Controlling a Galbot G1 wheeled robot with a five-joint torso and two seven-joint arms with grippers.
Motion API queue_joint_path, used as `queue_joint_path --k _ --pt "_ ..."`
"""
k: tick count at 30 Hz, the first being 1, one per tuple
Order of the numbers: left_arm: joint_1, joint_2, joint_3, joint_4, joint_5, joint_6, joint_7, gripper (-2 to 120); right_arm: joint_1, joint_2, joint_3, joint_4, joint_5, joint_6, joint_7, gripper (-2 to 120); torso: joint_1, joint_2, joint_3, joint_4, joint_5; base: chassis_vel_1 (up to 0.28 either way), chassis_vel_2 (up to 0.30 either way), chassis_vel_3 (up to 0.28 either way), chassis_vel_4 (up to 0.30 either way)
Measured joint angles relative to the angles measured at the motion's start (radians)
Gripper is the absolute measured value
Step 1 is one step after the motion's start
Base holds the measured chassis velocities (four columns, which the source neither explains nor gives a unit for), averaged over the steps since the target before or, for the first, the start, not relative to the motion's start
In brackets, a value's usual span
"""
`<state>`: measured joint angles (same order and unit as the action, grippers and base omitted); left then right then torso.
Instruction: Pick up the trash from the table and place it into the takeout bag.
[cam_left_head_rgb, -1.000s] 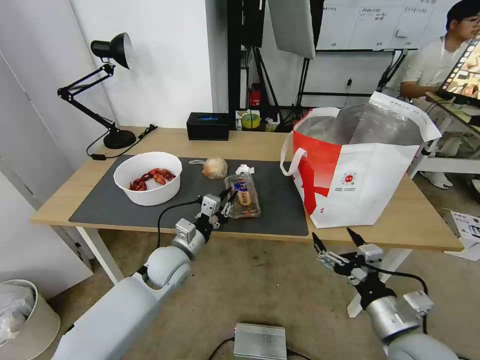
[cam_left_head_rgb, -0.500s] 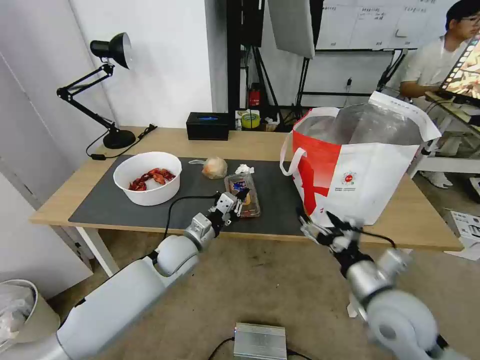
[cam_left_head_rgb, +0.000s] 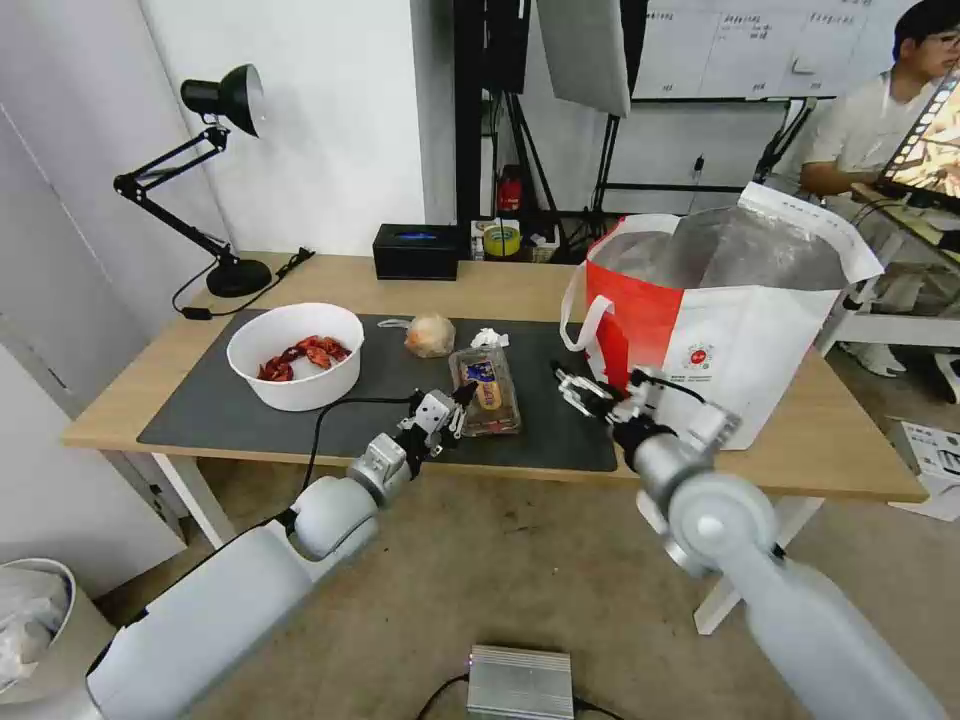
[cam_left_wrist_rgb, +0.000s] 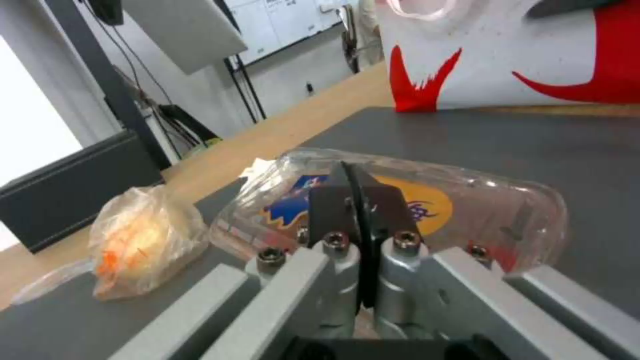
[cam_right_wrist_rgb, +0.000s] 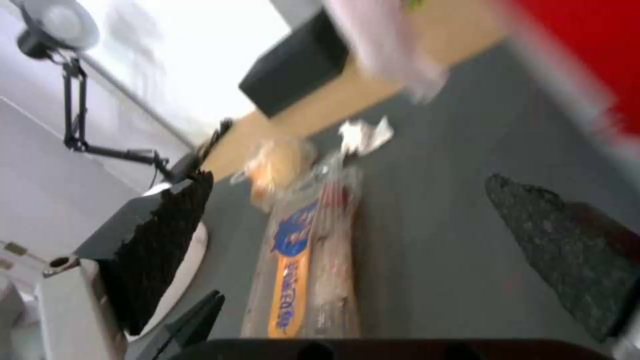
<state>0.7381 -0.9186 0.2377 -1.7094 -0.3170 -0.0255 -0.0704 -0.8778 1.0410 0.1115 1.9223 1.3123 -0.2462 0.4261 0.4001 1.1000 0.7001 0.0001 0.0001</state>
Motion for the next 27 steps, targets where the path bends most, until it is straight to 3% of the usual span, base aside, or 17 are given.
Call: queue_joint_path --k 12,27 --pt "0.003 -0.027 0.004 0.008 0.030 -0.005 0.002 0 0.112 0.132 -0.074 -0.176 0.019 -0.040 0.010 100 0.000 0.000 0.000 -0.0001 -0.0002 0.000 0.000 0.000 0.000" --pt "0.042 -0.048 -0.004 0.031 0.057 -0.027 0.022 0 0.165 0.216 -0.094 -0.285 0.027 -0.084 0.020 100 0.000 0.000 0.000 -0.0001 -0.0002 0.000 0.000 0.000 0.000"
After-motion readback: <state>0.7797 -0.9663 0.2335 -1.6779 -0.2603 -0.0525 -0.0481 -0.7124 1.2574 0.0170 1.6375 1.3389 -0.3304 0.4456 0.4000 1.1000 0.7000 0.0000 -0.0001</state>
